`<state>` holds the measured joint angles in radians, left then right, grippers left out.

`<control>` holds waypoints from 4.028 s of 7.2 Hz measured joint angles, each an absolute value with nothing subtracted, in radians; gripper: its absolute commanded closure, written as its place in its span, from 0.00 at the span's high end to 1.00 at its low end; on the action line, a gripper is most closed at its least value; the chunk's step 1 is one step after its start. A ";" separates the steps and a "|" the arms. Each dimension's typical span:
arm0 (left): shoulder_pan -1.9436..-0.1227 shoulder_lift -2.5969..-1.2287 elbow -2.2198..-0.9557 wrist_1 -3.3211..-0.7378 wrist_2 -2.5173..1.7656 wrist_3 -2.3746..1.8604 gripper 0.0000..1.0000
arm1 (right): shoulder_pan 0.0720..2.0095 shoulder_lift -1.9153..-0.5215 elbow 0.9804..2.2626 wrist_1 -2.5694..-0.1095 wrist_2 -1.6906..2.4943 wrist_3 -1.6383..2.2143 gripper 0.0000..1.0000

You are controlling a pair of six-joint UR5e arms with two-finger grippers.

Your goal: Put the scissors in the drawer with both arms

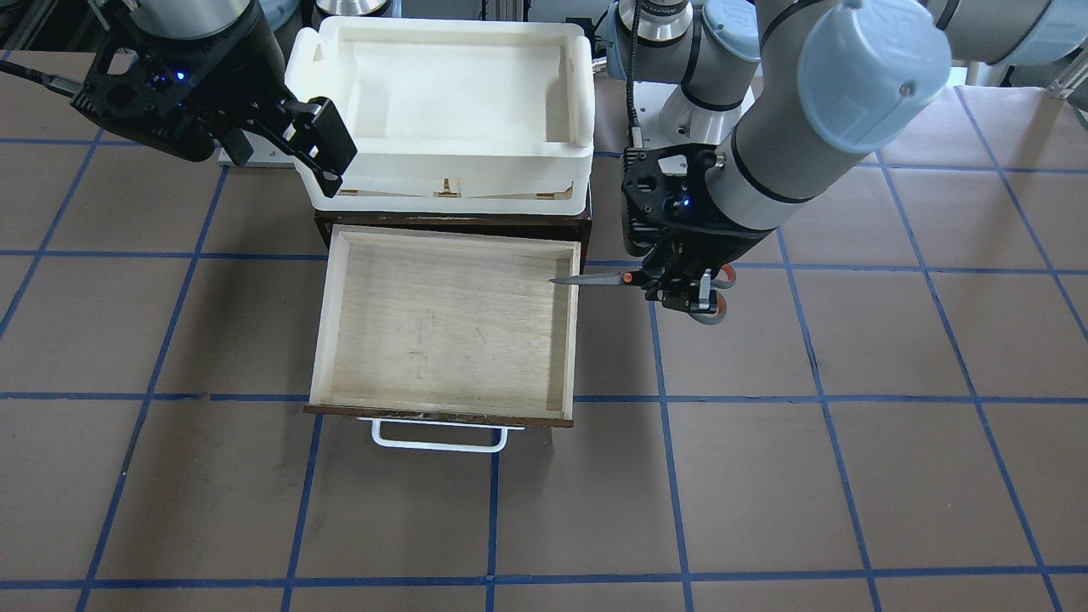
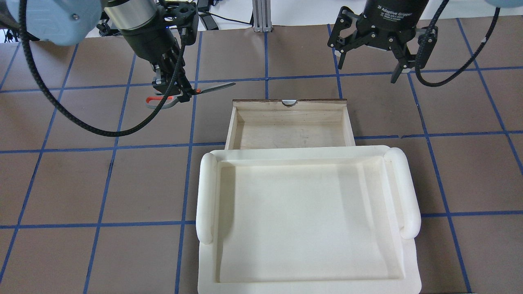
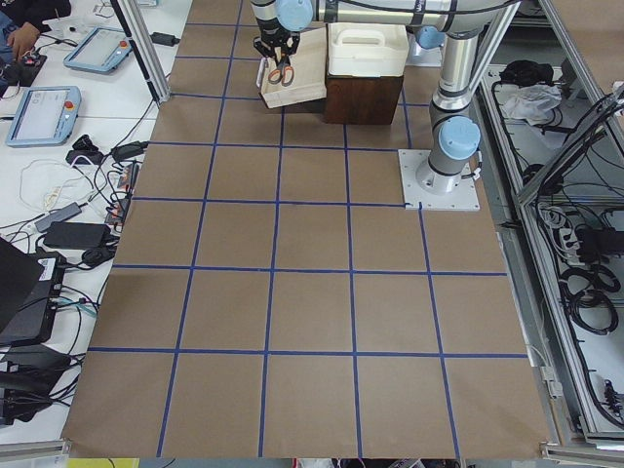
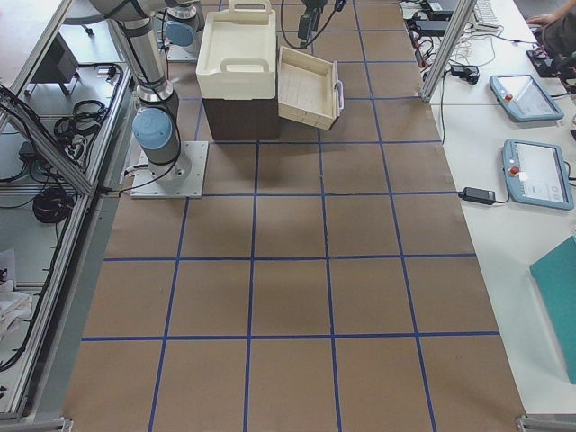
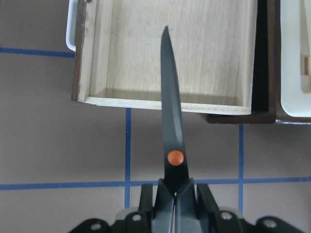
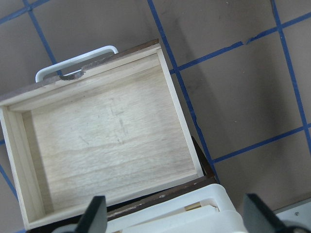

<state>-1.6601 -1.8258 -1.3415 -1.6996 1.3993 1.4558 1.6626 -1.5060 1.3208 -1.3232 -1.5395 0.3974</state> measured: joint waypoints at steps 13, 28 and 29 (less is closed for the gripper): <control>-1.996 -2.108 -1.289 -1.664 1.319 1.240 0.02 | 1.631 -1.562 1.411 -1.387 -1.541 0.024 1.00; -2.021 -2.068 -1.313 -1.666 1.309 1.178 0.66 | 1.630 -1.559 1.412 -1.391 -1.538 0.026 1.00; -2.012 -2.046 -1.311 -1.665 1.312 1.177 0.66 | 1.630 -1.559 1.412 -1.391 -1.537 0.026 1.00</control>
<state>-2.0117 -2.0458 -1.3107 -1.6648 1.3118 1.1769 1.6301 -1.5586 1.4118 -1.3913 -1.5372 0.0260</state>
